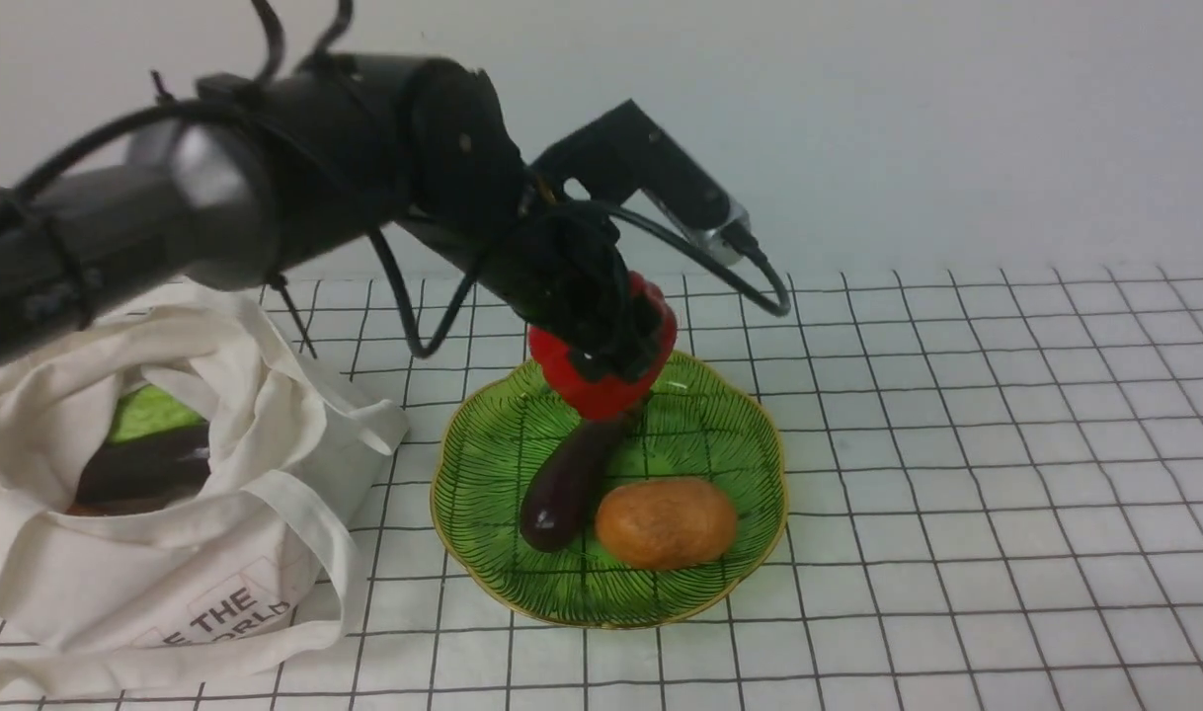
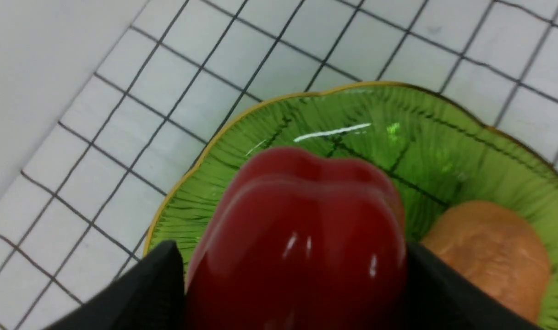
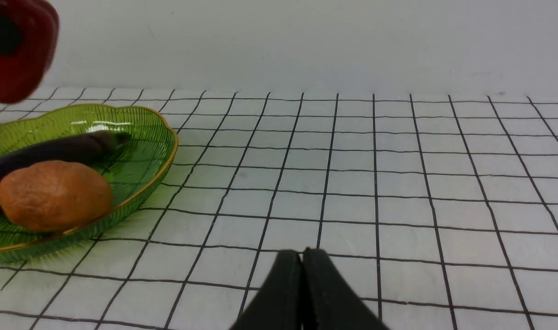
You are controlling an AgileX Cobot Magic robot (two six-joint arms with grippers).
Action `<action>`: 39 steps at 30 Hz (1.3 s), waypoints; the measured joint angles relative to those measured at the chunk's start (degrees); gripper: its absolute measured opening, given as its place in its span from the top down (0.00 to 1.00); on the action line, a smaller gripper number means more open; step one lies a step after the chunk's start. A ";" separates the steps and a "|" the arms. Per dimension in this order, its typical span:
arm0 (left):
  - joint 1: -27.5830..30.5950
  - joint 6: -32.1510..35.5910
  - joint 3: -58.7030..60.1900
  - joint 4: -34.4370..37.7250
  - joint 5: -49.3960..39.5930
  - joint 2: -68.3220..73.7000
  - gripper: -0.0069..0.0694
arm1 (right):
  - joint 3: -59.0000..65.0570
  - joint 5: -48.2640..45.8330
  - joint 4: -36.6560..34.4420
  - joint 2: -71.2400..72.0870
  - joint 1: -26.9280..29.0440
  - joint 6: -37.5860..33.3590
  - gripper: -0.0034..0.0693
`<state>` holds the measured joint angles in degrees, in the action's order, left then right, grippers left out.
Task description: Take vegetables from bag on white checkered tablecloth place on plate.
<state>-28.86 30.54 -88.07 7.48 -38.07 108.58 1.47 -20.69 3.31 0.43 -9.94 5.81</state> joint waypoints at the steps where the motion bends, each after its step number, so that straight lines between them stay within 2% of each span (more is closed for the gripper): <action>1: 0.07 -1.22 0.00 -1.48 0.76 1.04 0.23 | 0.00 0.00 0.00 0.00 0.00 0.00 0.97; 6: 0.18 -10.69 0.00 -13.45 2.37 6.32 0.23 | 0.00 0.00 0.00 0.00 0.00 0.00 0.97; 11: 0.43 -20.01 0.00 -19.98 2.94 8.56 0.23 | 0.00 0.00 0.00 0.00 0.00 -0.05 0.97; 16: 0.57 -27.72 0.00 -22.16 3.51 8.94 0.21 | 0.00 0.00 0.00 0.00 0.00 -0.05 0.97; 19: 0.57 -34.73 0.00 -22.67 3.24 8.94 0.06 | 0.00 0.00 0.00 0.00 0.00 -0.05 0.97; 21: 0.57 -37.83 0.00 -22.67 1.77 8.94 0.02 | 0.00 0.00 0.00 0.00 0.00 -0.05 0.97; 26: 0.57 -39.66 -0.86 -24.05 -4.67 8.87 0.02 | 0.00 0.00 0.00 0.00 0.00 -0.15 0.97; 28: 0.57 -39.94 -2.28 -24.35 -9.28 7.61 0.08 | 0.00 0.00 0.00 0.00 0.00 -0.20 0.97; 32: 0.57 -40.01 -4.90 -24.49 -14.35 4.40 0.29 | 0.00 0.00 0.00 0.00 0.00 -0.25 0.97; 34: 0.57 -40.01 -6.20 -24.49 -18.00 0.55 0.58 | 0.00 0.00 0.00 0.00 0.00 -0.25 0.97; 35: 0.57 -40.01 -6.26 -24.49 -18.30 0.55 0.60 | 0.00 0.00 0.00 0.00 0.00 -0.25 0.97; 36: 0.57 -39.64 -6.45 -24.49 -20.52 -2.87 0.77 | 0.00 0.00 0.00 0.00 0.00 -0.25 0.97; 37: 0.57 -39.42 -6.45 -24.44 -21.64 -4.62 0.84 | 0.00 0.00 0.00 0.00 0.00 -0.25 0.97; 38: 0.57 -39.42 -6.45 -24.44 -21.64 -4.62 0.84 | 0.00 0.00 0.00 0.00 0.00 -0.25 0.97; 39: 0.57 -39.37 -6.45 -24.32 -23.20 -7.14 0.89 | 0.00 0.00 0.00 0.00 0.00 -0.25 0.97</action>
<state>-28.29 -8.83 -94.51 -16.84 -61.27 101.45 1.47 -20.69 3.31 0.43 -9.94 5.56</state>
